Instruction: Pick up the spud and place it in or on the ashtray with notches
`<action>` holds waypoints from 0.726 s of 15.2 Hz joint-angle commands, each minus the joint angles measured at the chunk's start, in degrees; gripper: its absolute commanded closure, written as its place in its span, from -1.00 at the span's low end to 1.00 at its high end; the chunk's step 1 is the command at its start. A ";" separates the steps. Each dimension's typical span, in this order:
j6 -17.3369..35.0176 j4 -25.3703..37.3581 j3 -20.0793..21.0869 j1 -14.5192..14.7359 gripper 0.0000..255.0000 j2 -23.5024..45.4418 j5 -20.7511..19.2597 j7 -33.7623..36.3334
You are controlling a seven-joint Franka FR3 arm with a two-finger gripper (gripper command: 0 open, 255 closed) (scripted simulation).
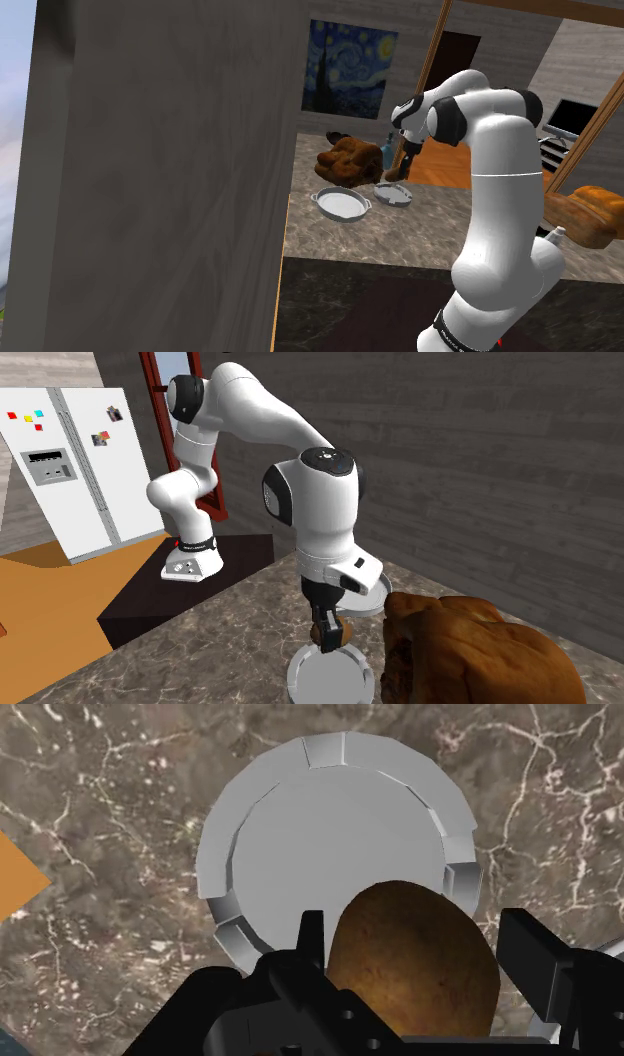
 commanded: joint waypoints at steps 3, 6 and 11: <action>0.22 2.79 0.71 -2.54 1.00 3.58 1.66 -2.03; 1.93 1.97 1.14 -2.74 1.00 4.61 2.33 -2.48; 4.67 0.90 1.93 -3.16 1.00 6.49 3.52 -3.26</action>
